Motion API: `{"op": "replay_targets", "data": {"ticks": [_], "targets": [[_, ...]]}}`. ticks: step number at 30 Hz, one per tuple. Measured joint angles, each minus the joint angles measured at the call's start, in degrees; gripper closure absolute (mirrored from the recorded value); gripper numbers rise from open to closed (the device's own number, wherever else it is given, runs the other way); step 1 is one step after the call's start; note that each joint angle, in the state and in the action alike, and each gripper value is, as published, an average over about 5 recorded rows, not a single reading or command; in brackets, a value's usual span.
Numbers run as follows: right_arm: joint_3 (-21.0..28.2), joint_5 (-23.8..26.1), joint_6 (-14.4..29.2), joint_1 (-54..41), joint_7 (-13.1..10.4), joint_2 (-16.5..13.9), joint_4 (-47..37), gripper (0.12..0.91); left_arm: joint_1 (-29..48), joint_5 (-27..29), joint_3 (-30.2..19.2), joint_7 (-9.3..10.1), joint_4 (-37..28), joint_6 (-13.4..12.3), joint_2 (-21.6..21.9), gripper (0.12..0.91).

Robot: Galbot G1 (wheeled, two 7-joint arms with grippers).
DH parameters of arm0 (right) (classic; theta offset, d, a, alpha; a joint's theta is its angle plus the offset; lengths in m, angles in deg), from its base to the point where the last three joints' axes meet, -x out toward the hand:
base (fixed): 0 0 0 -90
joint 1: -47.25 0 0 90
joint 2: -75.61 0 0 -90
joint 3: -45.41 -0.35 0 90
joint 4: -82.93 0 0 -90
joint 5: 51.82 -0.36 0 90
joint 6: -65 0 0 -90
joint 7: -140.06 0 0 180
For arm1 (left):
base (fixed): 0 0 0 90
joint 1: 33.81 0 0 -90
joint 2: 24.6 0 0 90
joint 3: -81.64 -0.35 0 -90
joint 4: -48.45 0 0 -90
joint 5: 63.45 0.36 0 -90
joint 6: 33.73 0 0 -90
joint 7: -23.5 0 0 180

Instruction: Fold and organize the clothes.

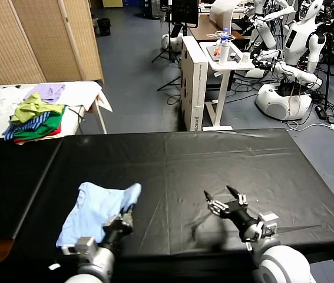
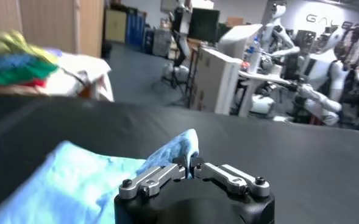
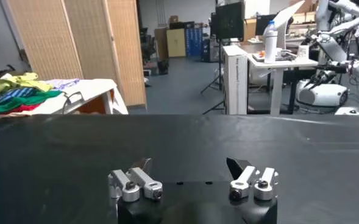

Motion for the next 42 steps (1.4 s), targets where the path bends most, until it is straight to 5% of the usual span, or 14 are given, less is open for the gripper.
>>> {"op": "replay_targets", "data": {"ticks": [8,11,29,33,42], "targets": [[7.69,-10.69,-4.68,-4.02,-2.39,-1.12,-2.61,0.118,-2.26,5.67,-1.98,-5.29,1.38,-3.04,-0.19,0.267],[10.92,-11.77,-5.29,-5.95,-2.89,-0.57,-4.01,0.118,-2.63,7.36,-0.90,-6.22,2.74,-4.79,0.91,0.153],[24.64,-13.35,-6.20,-15.58,-2.60,6.74,-13.89,0.150,-4.99,9.59,6.49,-5.82,4.91,-7.40,2.55,0.123],[25.53,-13.33,-6.16,-16.19,-2.58,8.28,-15.29,0.322,-5.41,9.67,7.01,-5.28,4.67,-7.51,2.18,0.123],[24.84,-13.25,-6.14,-16.24,-2.35,8.13,-15.19,0.845,-5.49,9.27,8.02,-4.52,4.39,-7.76,1.48,0.123]]}}
